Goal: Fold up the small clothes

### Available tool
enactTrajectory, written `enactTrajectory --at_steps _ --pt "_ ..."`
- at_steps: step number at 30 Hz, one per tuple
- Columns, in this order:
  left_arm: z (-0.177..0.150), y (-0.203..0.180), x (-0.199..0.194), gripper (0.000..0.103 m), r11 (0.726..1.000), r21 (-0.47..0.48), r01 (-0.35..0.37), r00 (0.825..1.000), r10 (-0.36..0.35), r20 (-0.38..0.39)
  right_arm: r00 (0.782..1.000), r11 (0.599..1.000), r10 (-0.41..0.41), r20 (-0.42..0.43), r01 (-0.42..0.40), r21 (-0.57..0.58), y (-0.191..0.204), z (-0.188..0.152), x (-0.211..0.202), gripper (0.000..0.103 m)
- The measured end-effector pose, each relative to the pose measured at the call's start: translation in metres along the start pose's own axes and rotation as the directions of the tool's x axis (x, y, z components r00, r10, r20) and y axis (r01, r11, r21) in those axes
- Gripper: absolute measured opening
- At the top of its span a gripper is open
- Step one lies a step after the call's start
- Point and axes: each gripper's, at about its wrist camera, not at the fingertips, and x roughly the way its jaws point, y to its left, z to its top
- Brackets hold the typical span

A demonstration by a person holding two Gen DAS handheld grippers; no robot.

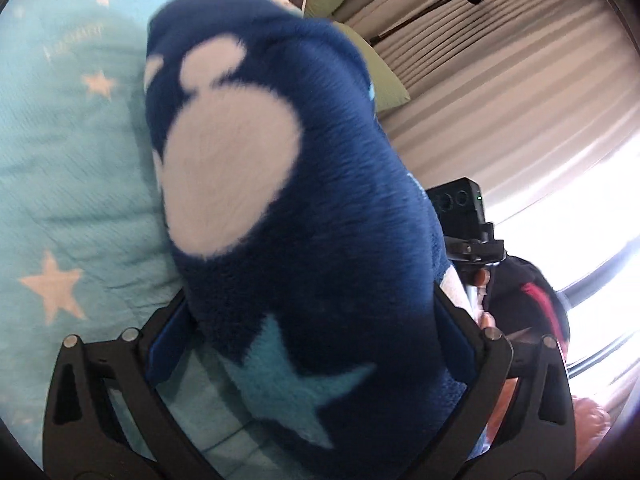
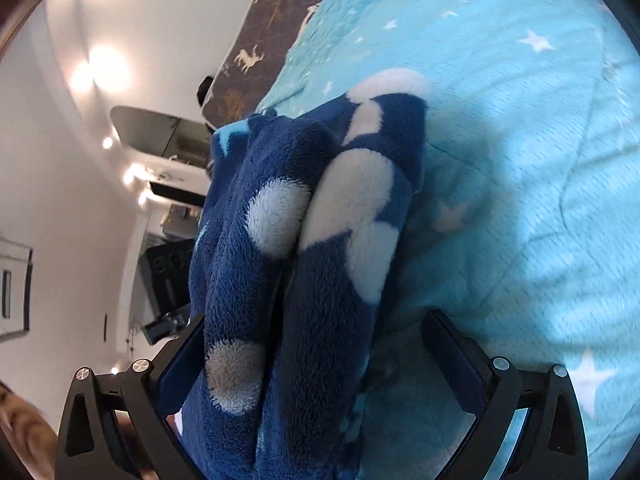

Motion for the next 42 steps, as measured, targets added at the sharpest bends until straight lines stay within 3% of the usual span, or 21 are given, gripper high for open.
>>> enactTrajectory --at_steps 7,8,12,14,17,21,25,28,31,34,38,42 --pt "-0.007 -0.013 0.002 0.103 0.999 0.040 -0.015 1.000 0.014 0.022 1.000 0.999 -0.012 -0.003 0.012 -0.045 0.014 0.006 0.016 0.103" --pt "-0.010 -0.016 0.001 0.098 0.999 0.041 -0.024 0.999 0.022 0.028 1.000 0.998 -0.016 -0.001 0.016 -0.054 0.019 0.007 0.019 0.103" --pt "-0.008 -0.053 -0.015 0.084 0.992 0.099 -0.081 0.994 0.073 0.079 0.998 0.997 -0.041 0.050 0.044 -0.065 0.050 0.003 0.016 0.072" --pt "-0.003 -0.075 -0.029 0.084 0.985 0.146 -0.095 0.990 0.078 0.118 0.992 0.991 -0.053 0.110 0.066 -0.115 0.075 0.004 0.001 0.067" --pt "0.012 -0.124 -0.059 0.083 0.960 0.252 -0.119 0.976 0.066 0.210 0.980 0.979 -0.042 0.195 0.079 -0.189 0.120 0.008 -0.029 0.066" --pt "0.031 -0.209 -0.107 0.083 0.895 0.404 -0.188 0.945 0.052 0.323 0.952 0.946 -0.012 0.307 0.111 -0.305 0.199 0.013 -0.073 0.066" --pt "0.054 -0.282 -0.153 0.083 0.823 0.507 -0.255 0.910 0.028 0.413 0.912 0.882 0.010 0.410 0.186 -0.433 0.290 0.015 -0.119 0.066" --pt "0.086 -0.330 -0.177 0.083 0.787 0.540 -0.298 0.889 0.023 0.457 0.891 0.852 0.026 0.453 0.217 -0.476 0.340 0.027 -0.146 0.066" --pt "0.127 -0.362 -0.195 0.083 0.779 0.542 -0.315 0.879 0.024 0.476 0.873 0.836 0.044 0.485 0.234 -0.497 0.388 0.057 -0.168 0.066" --pt "0.169 -0.378 -0.201 0.083 0.766 0.535 -0.356 0.862 0.049 0.504 0.861 0.828 0.046 0.507 0.251 -0.502 0.411 0.091 -0.184 0.066" --pt "0.223 -0.367 -0.191 0.083 0.764 0.519 -0.383 0.856 0.082 0.511 0.848 0.839 0.032 0.529 0.264 -0.475 0.412 0.141 -0.191 0.066" --pt "0.279 -0.326 -0.158 0.084 0.777 0.494 -0.390 0.856 0.108 0.506 0.844 0.883 0.040 0.535 0.221 -0.414 0.376 0.202 -0.184 0.066"
